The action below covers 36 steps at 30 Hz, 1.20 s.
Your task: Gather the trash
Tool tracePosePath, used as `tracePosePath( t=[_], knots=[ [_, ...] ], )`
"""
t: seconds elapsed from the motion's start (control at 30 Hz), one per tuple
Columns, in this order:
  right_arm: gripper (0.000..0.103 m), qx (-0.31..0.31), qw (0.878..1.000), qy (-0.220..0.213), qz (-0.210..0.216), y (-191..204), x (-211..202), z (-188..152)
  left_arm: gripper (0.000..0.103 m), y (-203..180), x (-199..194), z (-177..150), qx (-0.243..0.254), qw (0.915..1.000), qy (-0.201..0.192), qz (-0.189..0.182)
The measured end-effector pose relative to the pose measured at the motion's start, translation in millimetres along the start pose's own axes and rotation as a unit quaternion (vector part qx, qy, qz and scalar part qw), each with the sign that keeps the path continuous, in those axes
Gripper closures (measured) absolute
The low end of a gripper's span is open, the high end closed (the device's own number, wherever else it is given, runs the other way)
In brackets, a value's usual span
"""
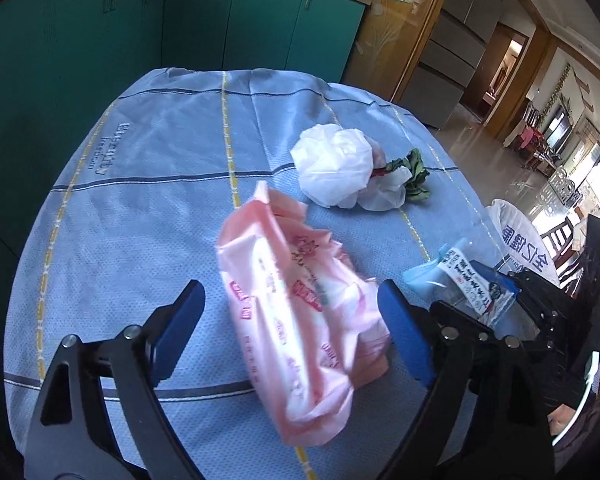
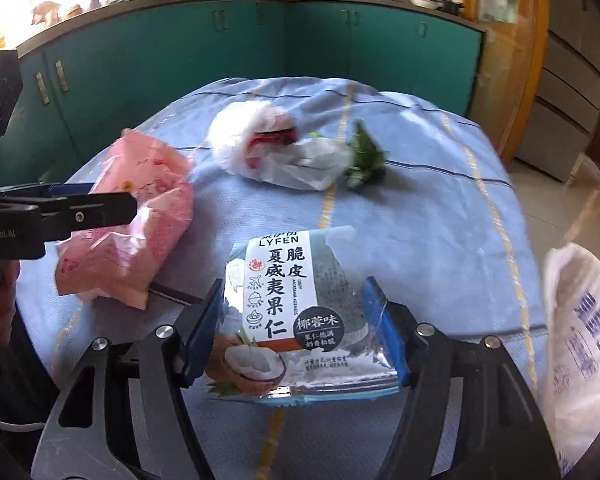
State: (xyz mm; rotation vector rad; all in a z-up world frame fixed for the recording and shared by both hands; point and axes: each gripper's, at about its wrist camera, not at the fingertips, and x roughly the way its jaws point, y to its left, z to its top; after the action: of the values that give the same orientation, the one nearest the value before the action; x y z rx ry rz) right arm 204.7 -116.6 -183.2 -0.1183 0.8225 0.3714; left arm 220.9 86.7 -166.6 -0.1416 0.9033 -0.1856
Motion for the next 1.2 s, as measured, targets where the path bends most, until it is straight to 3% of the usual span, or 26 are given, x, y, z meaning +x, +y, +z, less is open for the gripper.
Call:
tracePosePath(
  t=[0.17,0.37,0.57,0.77,1.2],
  knots=[
    [0.036,0.048,0.998,-0.012,-0.048,-29,-21,-15,0.011,-18,10,-2,0.021,0.9997,0.014,0.009],
    [0.036,0.073,0.994,-0.017,-0.075,-52,-39,-31,0.011,-38,23,-9,0.056,0.9974,0.026,0.038],
    [0.035,0.077,0.994,-0.011,-0.079,-55,-40,-39,0.011,-48,23,-16,0.081,0.9946,0.014,0.064],
    [0.017,0.055,0.994,-0.014,-0.093,-47,-35,-36,0.011,-55,6,-13,0.102,0.9918,-0.015,0.076],
    [0.017,0.054,0.994,0.004,-0.099,-48,-19,-35,0.011,-59,18,-19,0.107,0.9910,-0.006,0.080]
  ],
)
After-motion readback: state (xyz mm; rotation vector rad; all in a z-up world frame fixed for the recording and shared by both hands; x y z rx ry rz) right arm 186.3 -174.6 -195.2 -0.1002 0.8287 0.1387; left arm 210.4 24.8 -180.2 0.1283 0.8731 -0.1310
